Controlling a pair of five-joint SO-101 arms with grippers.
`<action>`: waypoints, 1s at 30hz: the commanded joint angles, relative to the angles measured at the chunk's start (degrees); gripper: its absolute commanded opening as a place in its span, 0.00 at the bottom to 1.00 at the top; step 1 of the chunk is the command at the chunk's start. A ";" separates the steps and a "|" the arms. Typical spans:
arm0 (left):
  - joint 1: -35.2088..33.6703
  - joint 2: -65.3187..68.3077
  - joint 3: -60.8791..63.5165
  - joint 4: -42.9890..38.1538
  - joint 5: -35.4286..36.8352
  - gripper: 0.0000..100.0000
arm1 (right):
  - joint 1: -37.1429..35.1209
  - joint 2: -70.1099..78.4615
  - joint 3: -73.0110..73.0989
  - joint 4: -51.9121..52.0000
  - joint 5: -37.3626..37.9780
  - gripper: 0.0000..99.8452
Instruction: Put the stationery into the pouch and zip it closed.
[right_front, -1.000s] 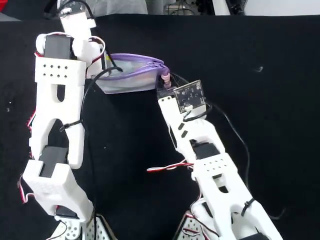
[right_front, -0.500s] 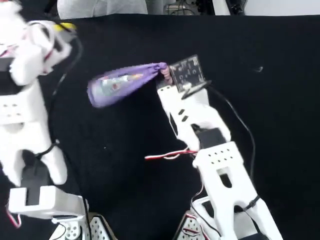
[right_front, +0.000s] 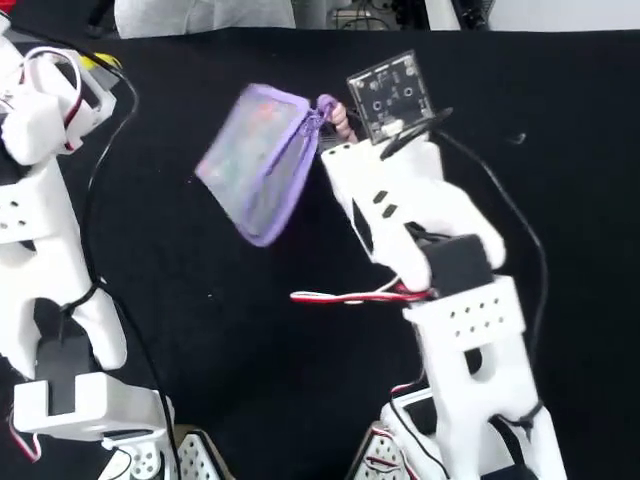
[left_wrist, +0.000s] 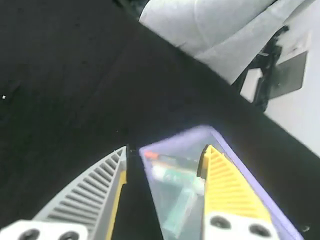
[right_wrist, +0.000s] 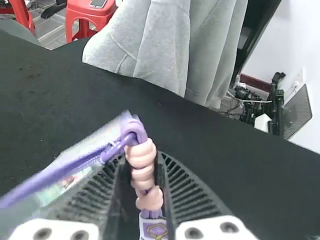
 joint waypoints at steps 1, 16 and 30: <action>-0.31 -1.58 1.36 0.26 0.53 0.25 | -0.18 -1.10 -10.77 4.84 0.62 0.01; -0.04 -1.85 7.34 0.26 0.26 0.25 | 2.02 2.15 -24.13 15.74 5.54 0.01; 2.86 -1.49 9.27 0.26 0.26 0.25 | 10.46 29.58 -46.20 14.42 5.80 0.01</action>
